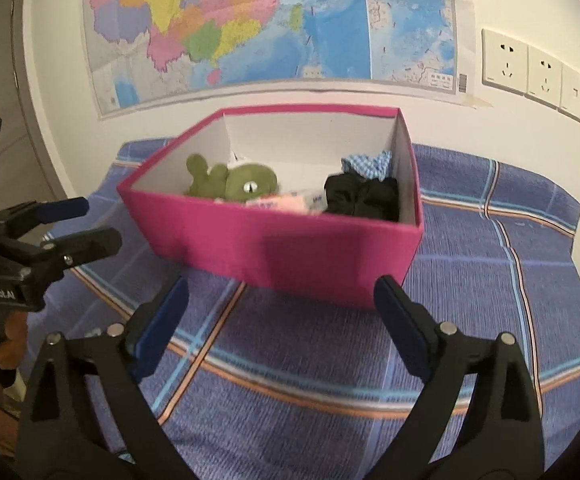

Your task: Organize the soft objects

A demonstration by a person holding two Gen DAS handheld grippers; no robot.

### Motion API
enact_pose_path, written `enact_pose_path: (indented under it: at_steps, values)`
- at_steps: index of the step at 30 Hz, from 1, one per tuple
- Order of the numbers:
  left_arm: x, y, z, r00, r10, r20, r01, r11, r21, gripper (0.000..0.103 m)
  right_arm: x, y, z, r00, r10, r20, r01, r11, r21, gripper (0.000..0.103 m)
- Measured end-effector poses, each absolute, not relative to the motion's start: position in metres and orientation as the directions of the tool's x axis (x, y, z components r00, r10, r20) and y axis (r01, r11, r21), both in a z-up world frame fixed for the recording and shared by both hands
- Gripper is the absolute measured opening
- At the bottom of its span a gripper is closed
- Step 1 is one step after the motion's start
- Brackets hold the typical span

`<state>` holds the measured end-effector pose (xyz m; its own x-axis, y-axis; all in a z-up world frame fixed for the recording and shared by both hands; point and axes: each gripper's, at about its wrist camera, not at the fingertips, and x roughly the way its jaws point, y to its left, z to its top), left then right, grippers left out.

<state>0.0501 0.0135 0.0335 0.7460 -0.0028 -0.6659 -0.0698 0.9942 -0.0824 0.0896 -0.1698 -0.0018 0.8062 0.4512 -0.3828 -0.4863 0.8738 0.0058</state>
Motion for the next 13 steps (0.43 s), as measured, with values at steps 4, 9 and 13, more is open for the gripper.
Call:
enact_pose_path:
  at_steps: [4, 9, 13]
  values:
    - [0.043, 0.016, 0.025, 0.723, 0.022, -0.69, -0.114, 0.99, -0.088, 0.103, 0.079, -0.167, -0.013, 0.811, 0.435, -0.391, -0.471, 0.882, 0.006, 0.094]
    - [0.033, 0.018, 0.02, 0.716, 0.031, -0.697, -0.139, 0.985, -0.098, 0.103, 0.07, -0.165, -0.02, 0.81, 0.427, -0.402, -0.463, 0.886, 0.008, 0.094]
    - [0.027, 0.015, 0.021, 0.732, 0.087, -0.675, -0.173, 0.983, -0.061, 0.103, 0.063, -0.166, -0.022, 0.813, 0.422, -0.4, -0.458, 0.889, 0.006, 0.094]
